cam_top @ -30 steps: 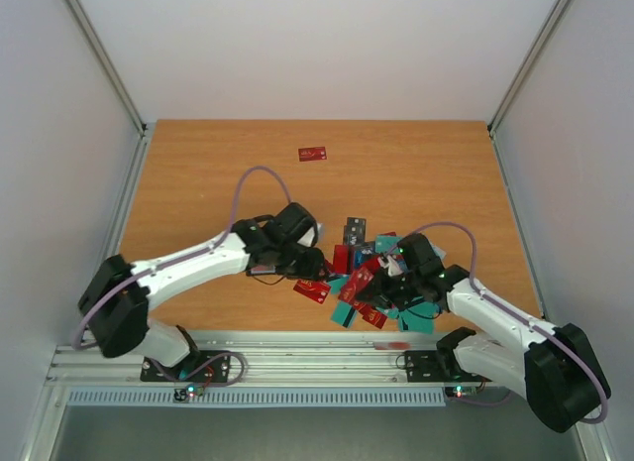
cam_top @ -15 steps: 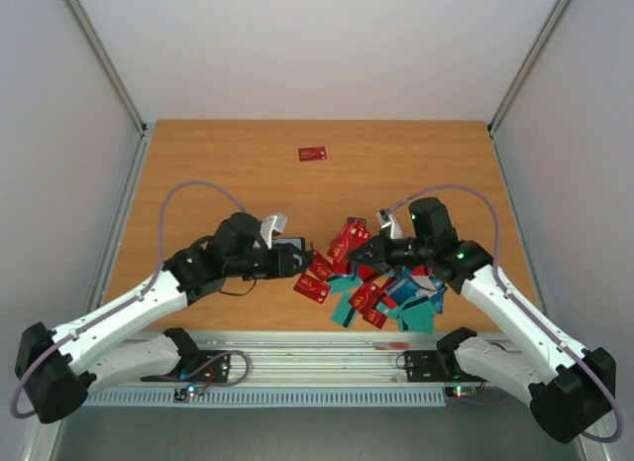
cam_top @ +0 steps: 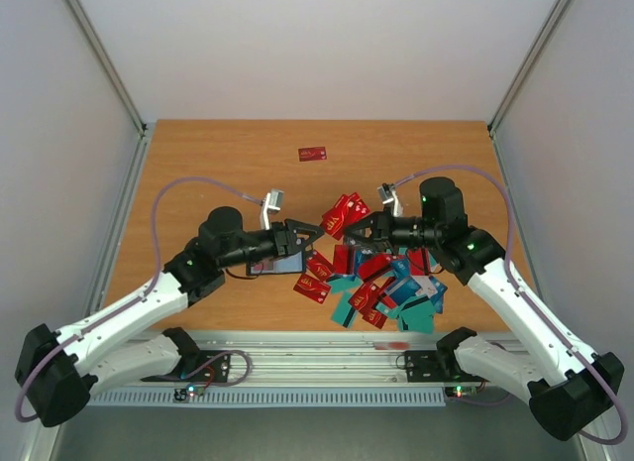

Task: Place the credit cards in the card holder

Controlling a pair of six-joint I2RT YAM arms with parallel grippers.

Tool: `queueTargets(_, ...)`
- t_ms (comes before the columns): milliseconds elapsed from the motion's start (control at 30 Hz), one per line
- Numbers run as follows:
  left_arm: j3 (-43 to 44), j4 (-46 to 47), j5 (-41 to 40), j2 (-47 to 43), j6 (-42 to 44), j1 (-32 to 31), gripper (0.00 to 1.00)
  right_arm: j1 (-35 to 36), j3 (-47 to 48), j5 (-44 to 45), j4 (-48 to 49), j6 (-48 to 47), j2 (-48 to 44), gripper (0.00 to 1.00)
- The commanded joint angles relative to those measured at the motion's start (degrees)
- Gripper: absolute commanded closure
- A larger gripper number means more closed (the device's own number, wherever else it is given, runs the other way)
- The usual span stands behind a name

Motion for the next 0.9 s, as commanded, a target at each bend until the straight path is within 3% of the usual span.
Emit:
queueTargets(0, -0.85, 13.21, 2.41, 1.46, -3.28, 0.3, 0.5, -0.31, 1.94, -1.87, 2.6, 3.01, 0.2, 0.99)
queueTargets(367, -1.26, 15.19, 0.45, 2.43, -3.96, 0.4, 0.56, -0.31, 1.7, -2.94, 4.72, 4.66, 0.09, 0.99)
queueTargets(667, -1.5, 18.08, 0.33, 4.39, -4.72, 0.37, 0.7, -0.31, 1.02, -3.99, 6.18, 5.02, 0.75, 0.99)
queueTargets(867, -1.92, 18.0, -0.95, 4.47, -4.86, 0.37, 0.95, -0.32, 0.55, -3.74, 6.42, 5.15, 0.74, 0.99)
